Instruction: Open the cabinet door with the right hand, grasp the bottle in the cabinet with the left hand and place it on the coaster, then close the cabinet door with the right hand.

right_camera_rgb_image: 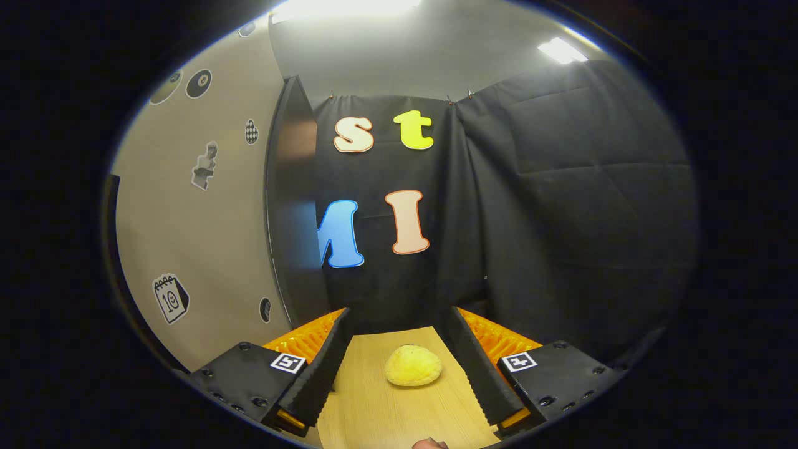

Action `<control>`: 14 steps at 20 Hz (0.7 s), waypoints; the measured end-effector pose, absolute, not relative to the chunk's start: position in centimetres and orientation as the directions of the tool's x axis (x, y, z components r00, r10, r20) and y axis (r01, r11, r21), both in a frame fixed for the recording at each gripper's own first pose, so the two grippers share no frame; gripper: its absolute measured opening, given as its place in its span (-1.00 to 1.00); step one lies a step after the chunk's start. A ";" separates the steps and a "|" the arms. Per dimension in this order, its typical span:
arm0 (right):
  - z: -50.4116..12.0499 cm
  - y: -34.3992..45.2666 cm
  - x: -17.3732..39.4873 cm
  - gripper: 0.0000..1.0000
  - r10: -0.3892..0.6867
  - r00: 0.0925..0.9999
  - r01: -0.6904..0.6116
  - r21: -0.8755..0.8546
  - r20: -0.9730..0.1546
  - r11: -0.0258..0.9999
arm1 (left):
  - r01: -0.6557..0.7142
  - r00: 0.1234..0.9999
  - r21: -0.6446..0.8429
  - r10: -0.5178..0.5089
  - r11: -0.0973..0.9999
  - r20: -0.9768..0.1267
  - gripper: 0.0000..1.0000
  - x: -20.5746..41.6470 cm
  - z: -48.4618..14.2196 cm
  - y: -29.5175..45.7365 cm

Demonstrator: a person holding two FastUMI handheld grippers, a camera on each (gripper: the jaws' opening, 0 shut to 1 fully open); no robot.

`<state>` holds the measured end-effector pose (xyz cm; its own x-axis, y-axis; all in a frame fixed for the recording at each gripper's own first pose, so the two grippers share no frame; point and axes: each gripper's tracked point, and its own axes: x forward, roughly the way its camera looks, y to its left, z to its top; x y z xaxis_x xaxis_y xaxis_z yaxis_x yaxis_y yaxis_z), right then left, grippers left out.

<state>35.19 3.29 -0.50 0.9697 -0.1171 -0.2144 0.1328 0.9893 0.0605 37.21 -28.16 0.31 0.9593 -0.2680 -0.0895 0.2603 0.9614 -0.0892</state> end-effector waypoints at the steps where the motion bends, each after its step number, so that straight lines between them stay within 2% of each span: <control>1: -0.7 3.4 35.3 0.96 -0.122 0.968 0.138 0.059 -0.221 0.989 | 0.267 0.957 -0.093 -0.275 0.959 -0.093 0.69 37.6 0.0 -28.3; 4: -1.2 3.6 35.7 0.96 -0.135 0.963 0.153 0.059 -0.233 0.986 | 0.269 0.955 -0.097 -0.278 0.958 -0.102 0.69 37.8 -0.4 -28.3; 5: -1.2 3.7 35.7 0.96 -0.135 0.963 0.153 0.060 -0.233 0.986 | 0.268 0.955 -0.097 -0.278 0.958 -0.107 0.77 37.8 -0.6 -28.3; 6: -1.2 3.7 35.7 0.96 -0.136 0.963 0.153 0.058 -0.232 0.987 | 0.265 0.956 -0.099 -0.275 0.959 -0.101 0.73 37.6 -0.4 -28.0; 8: -1.2 3.7 35.7 0.96 -0.138 0.963 0.152 0.047 -0.231 0.987 | 0.269 0.955 -0.114 -0.280 0.956 -0.096 0.43 38.1 -0.7 -28.0; 14: -0.8 3.7 35.1 0.96 -0.112 0.968 0.127 0.052 -0.225 0.991 | 0.247 0.962 -0.114 -0.258 0.962 -0.090 0.48 35.9 -0.3 -26.7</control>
<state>35.11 3.66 -0.82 0.9679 -0.1124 -0.2249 0.1272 0.9905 0.0522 35.93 -26.66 -0.26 0.9620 -0.2576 -0.0904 0.2469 0.9623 -0.1141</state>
